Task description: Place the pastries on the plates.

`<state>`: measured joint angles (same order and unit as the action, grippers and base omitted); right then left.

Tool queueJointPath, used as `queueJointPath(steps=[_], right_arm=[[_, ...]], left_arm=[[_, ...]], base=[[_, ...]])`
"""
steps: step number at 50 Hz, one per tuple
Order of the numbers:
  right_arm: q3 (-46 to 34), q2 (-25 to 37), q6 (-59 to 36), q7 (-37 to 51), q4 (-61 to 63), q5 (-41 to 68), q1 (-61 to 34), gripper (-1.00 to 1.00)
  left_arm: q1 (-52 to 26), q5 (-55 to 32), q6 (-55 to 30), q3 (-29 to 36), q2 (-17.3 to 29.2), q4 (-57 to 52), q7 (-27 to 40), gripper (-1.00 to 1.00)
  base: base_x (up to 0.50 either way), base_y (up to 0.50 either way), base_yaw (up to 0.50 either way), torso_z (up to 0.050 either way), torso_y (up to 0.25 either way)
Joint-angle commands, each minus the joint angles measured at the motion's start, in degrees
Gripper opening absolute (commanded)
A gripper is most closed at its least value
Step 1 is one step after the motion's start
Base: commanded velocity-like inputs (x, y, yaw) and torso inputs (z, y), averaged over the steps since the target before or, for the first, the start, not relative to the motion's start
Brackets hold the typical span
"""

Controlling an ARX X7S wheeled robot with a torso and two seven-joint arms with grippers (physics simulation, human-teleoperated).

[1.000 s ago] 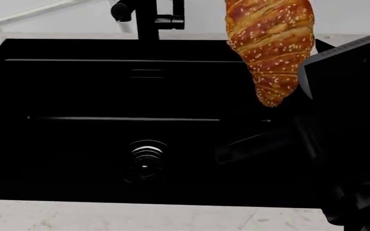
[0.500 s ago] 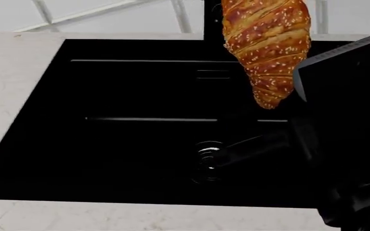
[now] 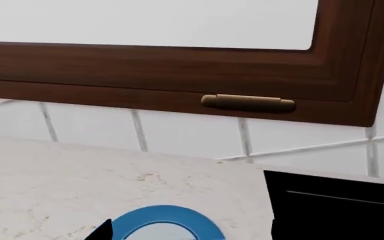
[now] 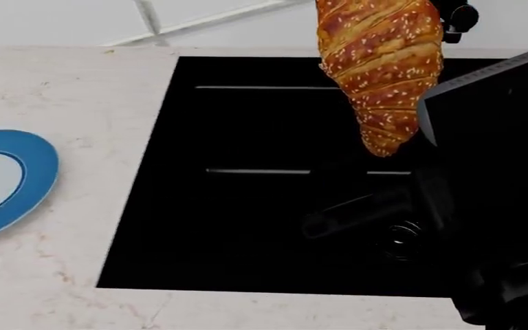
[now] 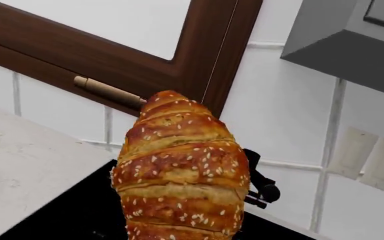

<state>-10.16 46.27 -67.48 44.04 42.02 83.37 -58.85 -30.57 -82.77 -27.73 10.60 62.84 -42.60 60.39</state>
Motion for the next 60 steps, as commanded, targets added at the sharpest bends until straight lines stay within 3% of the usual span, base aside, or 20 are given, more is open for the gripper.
queueJointPath(steps=[1,36,44,60], right_arm=[[-0.11,0.13,-0.41,-0.52,0.13,-0.97,-0.75,-1.00],[0.10,1.95,0.70,-1.31,0.70,-0.22,0.07,-1.00],[-0.05,1.94,0.98,-2.19,1.04,-0.34,-0.92,-1.00],[-4.33,0.57,0.20,-6.10,-0.84,-6.59,-2.21,-1.00]], left_arm=[[-0.80,-0.22,-0.52,0.31,-0.31,0.13,0.09,1.00],[0.53,0.53,-0.05,0.24,-1.12,-0.58,0.76,1.00],[0.45,0.54,-0.01,0.24,-1.37,-0.50,0.69,1.00],[-2.14,2.58,-1.23,2.28,-4.02,1.83,-0.35,1.00]], base=[[0.00,0.50,0.00,0.000,0.000],[0.00,0.50,0.00,0.000,0.000],[0.06,0.00,0.00,0.000,0.000],[0.50,0.00,0.00,0.000,0.001]])
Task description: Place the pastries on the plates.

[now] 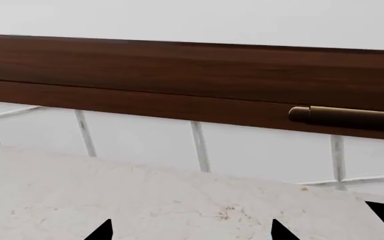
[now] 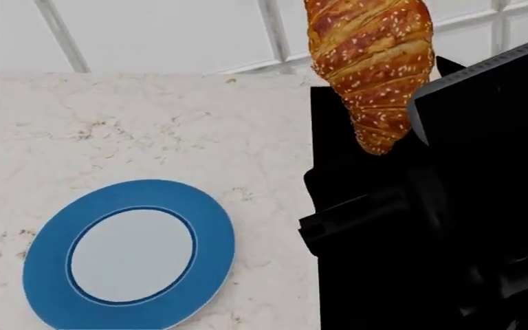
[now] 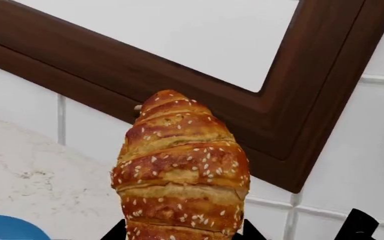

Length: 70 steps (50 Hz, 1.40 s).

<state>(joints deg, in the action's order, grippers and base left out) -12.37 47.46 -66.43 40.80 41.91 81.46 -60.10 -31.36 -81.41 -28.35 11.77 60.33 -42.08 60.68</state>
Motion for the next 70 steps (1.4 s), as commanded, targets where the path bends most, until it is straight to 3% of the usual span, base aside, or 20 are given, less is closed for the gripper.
queueJointPath(steps=[1,5,17,39,53,70], right_arm=[[-2.87,-0.78,-1.28,-3.02,-0.89,-5.20,-1.07,-1.00],[-2.73,-1.16,-0.90,-3.99,-1.50,-4.69,-2.20,-1.00],[-15.33,-6.18,-2.49,-18.65,-4.27,-13.82,-9.10,-1.00],[-32.19,-13.92,-0.65,-34.36,-11.85,-23.32,-11.52,-1.00],[-35.94,-17.54,2.60,-37.63,-15.53,-26.80,-11.68,-1.00],[-32.24,-24.72,4.06,-39.78,-29.38,-20.08,-7.71,-1.00]], left_arm=[[-1.43,1.33,-0.63,1.18,-1.63,1.39,-0.71,1.00],[-1.66,1.43,-0.68,1.35,-1.95,1.45,-0.79,1.00],[-0.32,1.50,0.04,0.85,-1.94,0.58,0.10,1.00],[4.98,-0.97,2.64,-2.66,1.24,-2.29,1.45,1.00],[4.81,-1.15,2.39,-2.44,0.86,-2.38,2.13,1.00],[4.08,-1.50,1.98,-2.51,1.06,-1.76,1.58,1.00]], base=[[0.32,0.00,0.00,0.000,0.010],[0.00,0.00,0.00,0.000,0.002],[0.00,0.00,0.00,0.000,0.000],[0.00,0.00,0.00,0.000,0.000],[0.00,0.00,0.00,0.000,0.000],[0.00,0.00,0.00,0.000,0.000]])
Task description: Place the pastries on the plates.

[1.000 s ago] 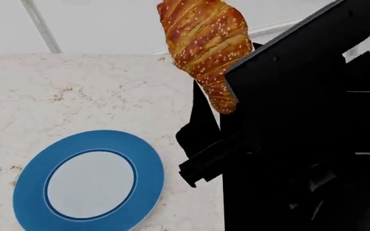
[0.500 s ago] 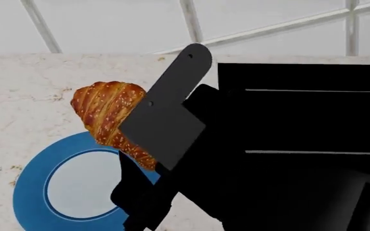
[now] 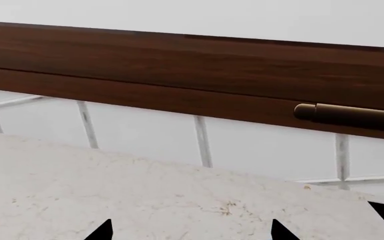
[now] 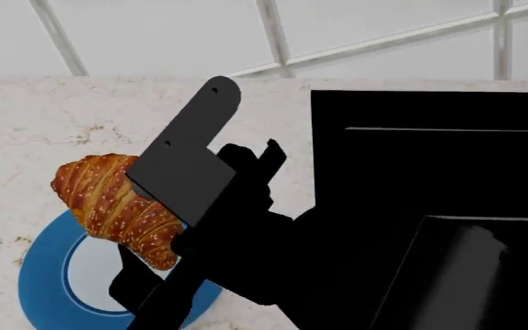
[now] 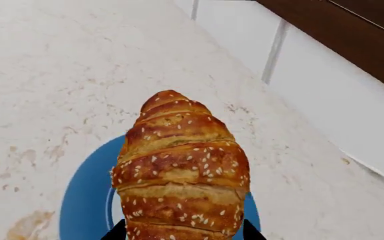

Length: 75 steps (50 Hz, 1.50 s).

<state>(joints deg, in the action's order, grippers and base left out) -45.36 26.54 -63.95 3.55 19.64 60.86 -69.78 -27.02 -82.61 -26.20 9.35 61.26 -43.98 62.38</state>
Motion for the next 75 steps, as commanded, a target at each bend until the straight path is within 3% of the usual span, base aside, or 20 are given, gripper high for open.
queueJointPath(steps=[1,15,31,32,45,53,61,65,71,75], right_arm=[[0.78,-4.03,1.73,-2.55,-7.88,0.61,2.38,-1.00],[-4.17,-5.02,5.18,-4.86,-14.20,-5.78,3.92,-1.00],[-6.12,-5.14,5.11,-4.41,-12.96,-6.37,5.15,-1.00],[-6.13,-5.08,5.15,-4.34,-12.70,-6.37,5.16,1.00],[-5.02,-4.88,6.14,-3.52,-12.62,-6.23,5.12,1.00],[4.23,-2.37,3.87,1.20,-6.36,0.73,-0.40,1.00],[19.85,7.05,-2.54,17.59,8.37,18.92,-7.07,1.00],[23.49,12.06,-2.60,24.21,15.01,20.37,-6.43,1.00],[29.79,19.17,1.94,36.43,26.93,21.08,6.58,1.00],[30.97,19.72,4.02,41.95,32.96,19.47,13.19,1.00]], left_arm=[[-0.12,-0.25,-0.13,-0.12,0.14,0.16,-0.14,1.00],[1.93,-0.43,0.66,-0.81,0.35,-0.78,0.29,1.00],[2.36,-1.00,0.85,-1.23,0.55,-0.86,0.29,1.00],[2.43,-0.97,0.87,-1.25,0.54,-0.86,0.31,1.00],[2.53,-0.81,0.82,-1.20,0.28,-0.77,0.30,1.00],[2.21,-1.15,0.68,-1.28,0.36,-0.72,0.35,1.00],[-0.66,-1.41,-0.73,0.16,-0.78,-0.17,0.90,1.00],[-5.54,-0.84,-3.47,3.15,-3.21,1.60,0.23,1.00],[-8.53,2.56,-5.24,6.94,-7.34,5.64,-4.14,1.00],[-7.96,6.75,-4.88,8.58,-8.91,7.63,-7.00,1.00]], base=[[0.00,0.00,0.00,0.000,0.000],[0.00,0.00,0.00,0.000,0.000],[0.00,0.00,0.00,0.000,0.001],[0.00,0.00,0.00,0.000,0.000],[0.00,0.00,0.00,0.000,0.000],[0.00,0.00,0.00,0.000,0.000],[0.00,0.00,0.00,0.000,0.000],[0.00,0.00,0.00,0.000,0.000],[0.00,0.00,0.00,0.000,0.000],[0.00,0.00,0.00,0.000,0.000]])
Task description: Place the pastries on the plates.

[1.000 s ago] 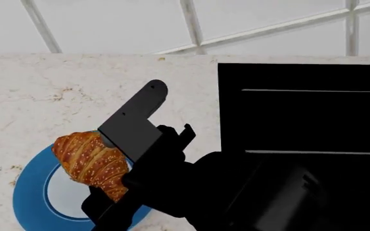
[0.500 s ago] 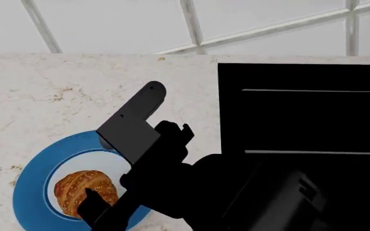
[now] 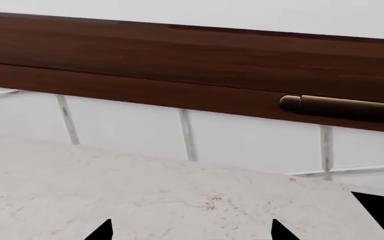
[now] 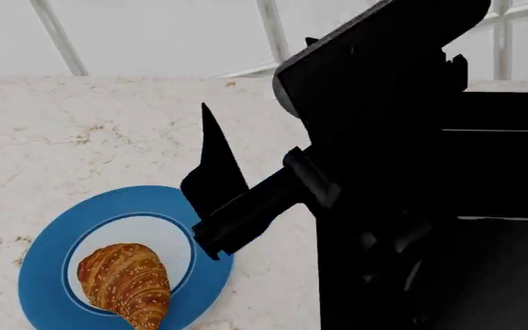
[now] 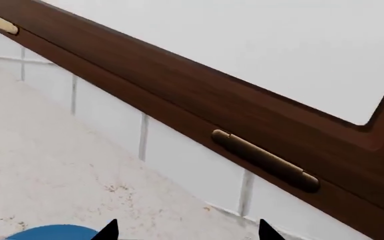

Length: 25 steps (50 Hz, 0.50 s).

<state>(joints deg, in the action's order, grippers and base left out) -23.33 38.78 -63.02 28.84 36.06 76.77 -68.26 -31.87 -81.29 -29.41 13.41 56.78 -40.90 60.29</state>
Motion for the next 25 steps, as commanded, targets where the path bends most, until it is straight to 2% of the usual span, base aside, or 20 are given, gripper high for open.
queueJointPath(steps=[1,9,15,25], right_arm=[[8.80,7.24,3.33,17.41,17.40,2.29,12.99,1.00],[6.81,3.60,10.60,15.89,19.36,-14.69,26.68,1.00],[9.63,4.76,16.80,14.63,19.10,-18.41,35.14,1.00],[9.85,6.26,20.50,11.99,17.48,-23.73,39.58,1.00]], left_arm=[[-2.57,6.15,-1.19,4.50,-4.52,4.89,-5.58,1.00],[6.23,11.24,4.44,3.57,-5.12,5.90,-7.83,1.00],[11.39,15.65,7.49,3.75,-6.14,5.45,-7.41,1.00],[11.45,17.54,7.24,5.18,-8.20,4.78,-5.71,1.00]], base=[[0.00,0.00,0.00,0.000,0.000],[0.00,0.00,0.00,0.000,0.000],[0.00,0.00,0.00,0.000,0.000],[0.00,0.00,0.00,0.000,0.000]])
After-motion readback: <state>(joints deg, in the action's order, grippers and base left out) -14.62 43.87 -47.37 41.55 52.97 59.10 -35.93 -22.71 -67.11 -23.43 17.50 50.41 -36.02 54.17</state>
